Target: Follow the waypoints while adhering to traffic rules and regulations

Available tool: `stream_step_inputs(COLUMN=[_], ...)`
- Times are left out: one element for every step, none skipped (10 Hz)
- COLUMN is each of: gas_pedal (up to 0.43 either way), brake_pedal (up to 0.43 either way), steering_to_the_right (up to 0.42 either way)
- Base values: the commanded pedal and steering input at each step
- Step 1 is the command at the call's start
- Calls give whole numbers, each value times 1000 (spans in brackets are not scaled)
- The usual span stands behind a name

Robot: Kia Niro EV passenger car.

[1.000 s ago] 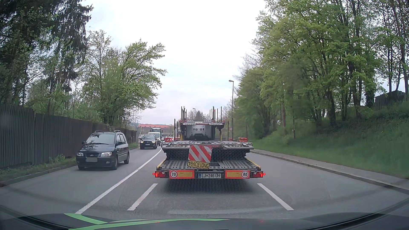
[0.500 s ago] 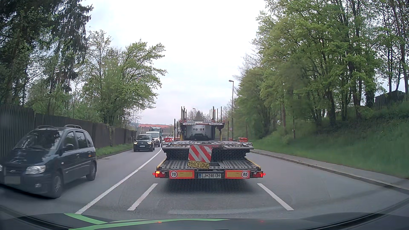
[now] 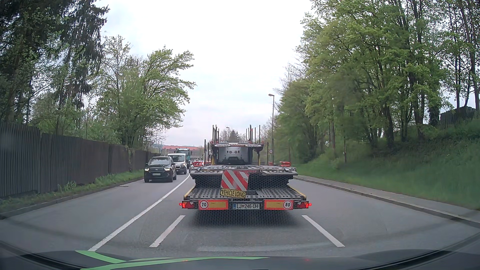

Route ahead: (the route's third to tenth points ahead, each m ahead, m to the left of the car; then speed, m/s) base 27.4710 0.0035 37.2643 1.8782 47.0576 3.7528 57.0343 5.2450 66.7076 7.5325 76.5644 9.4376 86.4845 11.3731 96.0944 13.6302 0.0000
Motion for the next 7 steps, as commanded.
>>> stream_step_inputs(gas_pedal=[0, 0, 0, 0, 0, 0, 0], brake_pedal=[311, 305, 305, 305, 305, 305, 305], steering_to_the_right=[-12, -11, -11, -11, -11, -12, -12])
